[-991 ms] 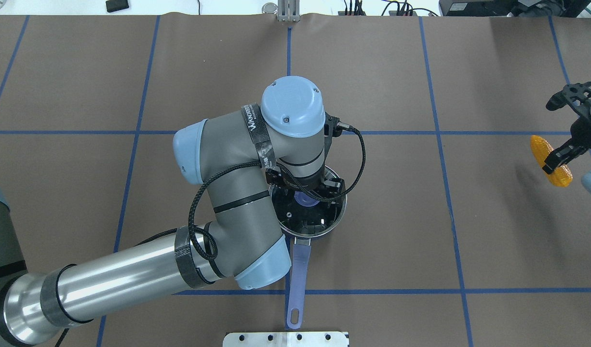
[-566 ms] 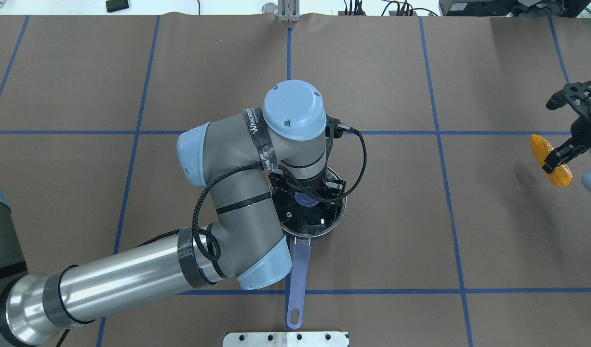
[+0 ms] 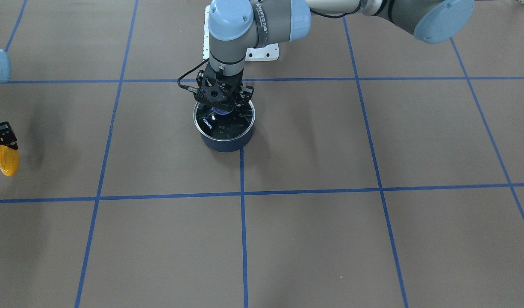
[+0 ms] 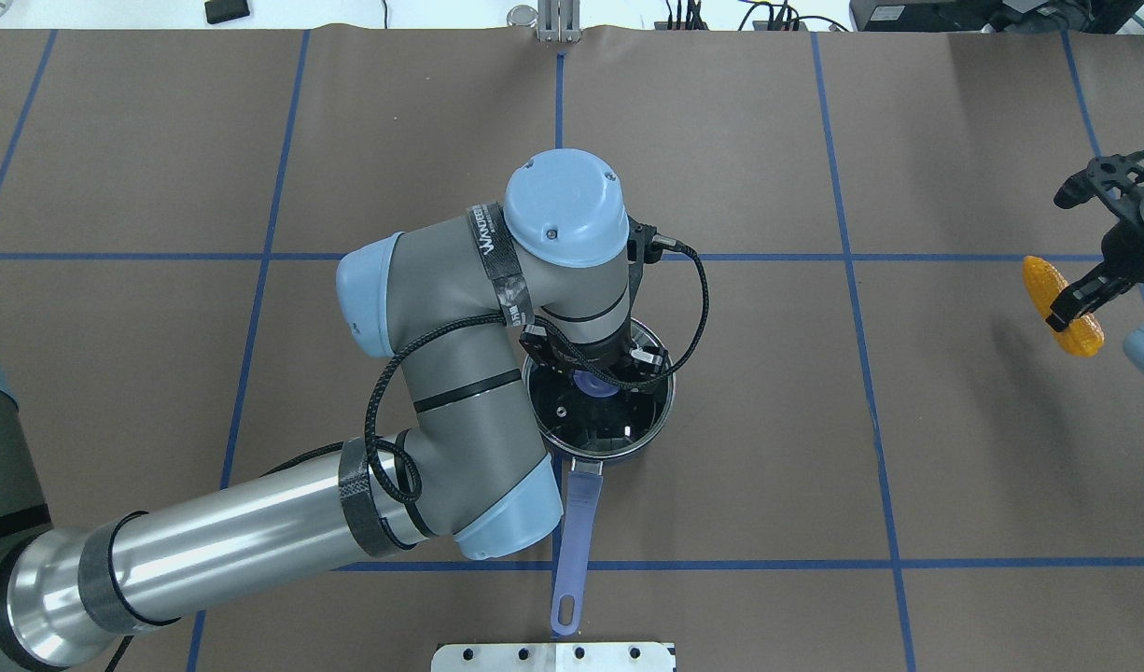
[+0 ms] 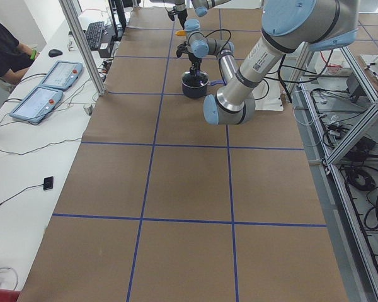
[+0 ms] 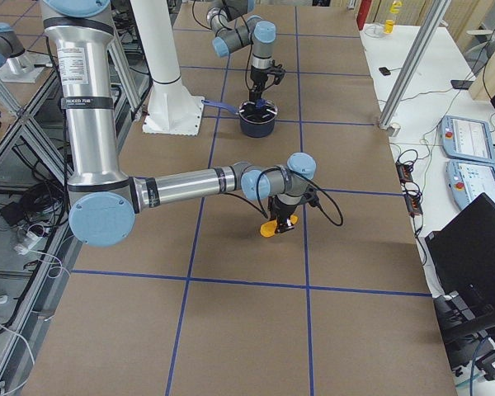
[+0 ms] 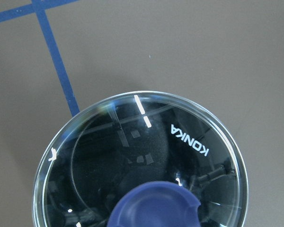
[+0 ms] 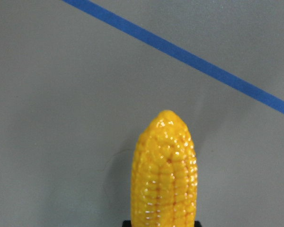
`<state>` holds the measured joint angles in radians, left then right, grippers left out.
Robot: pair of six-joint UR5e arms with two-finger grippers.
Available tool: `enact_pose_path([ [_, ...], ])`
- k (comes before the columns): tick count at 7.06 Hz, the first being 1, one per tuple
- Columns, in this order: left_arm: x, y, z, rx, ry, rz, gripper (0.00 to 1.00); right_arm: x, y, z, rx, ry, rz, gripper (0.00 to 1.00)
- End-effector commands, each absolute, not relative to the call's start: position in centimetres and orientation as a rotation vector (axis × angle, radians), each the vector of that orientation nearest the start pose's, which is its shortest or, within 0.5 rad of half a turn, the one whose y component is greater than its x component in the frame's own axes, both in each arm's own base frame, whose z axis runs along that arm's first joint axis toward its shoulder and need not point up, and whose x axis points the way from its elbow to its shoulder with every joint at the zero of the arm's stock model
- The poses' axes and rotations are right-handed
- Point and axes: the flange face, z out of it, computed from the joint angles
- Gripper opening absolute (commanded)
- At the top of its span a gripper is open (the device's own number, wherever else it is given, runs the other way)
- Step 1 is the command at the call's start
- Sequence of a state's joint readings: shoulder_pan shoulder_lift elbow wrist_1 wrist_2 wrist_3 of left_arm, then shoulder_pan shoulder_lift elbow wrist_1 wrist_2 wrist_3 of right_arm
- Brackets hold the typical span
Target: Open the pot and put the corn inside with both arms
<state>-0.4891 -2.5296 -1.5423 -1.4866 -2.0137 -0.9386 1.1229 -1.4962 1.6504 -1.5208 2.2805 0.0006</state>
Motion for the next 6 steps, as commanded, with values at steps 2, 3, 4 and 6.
enact_pose_path([
  [2,54.3,-44.9,7.2,0.116,0.964,0.284,0.56,-20.9,-53.1,47.5,0.04,-0.783,-0.459,0.27],
  [3,51.5,-46.4,9.1,0.11,0.971,0.271,0.56,-24.7,-52.6,42.1,0.035,-0.805,-0.437,0.27],
  [4,48.8,-48.0,11.4,0.14,0.959,0.299,0.56,-29.4,-52.0,37.3,0.024,-0.838,-0.407,0.27],
  [6,43.0,-52.2,16.9,0.153,0.936,0.334,0.56,-37.6,-49.7,28.8,0.0,-0.895,-0.367,0.27],
])
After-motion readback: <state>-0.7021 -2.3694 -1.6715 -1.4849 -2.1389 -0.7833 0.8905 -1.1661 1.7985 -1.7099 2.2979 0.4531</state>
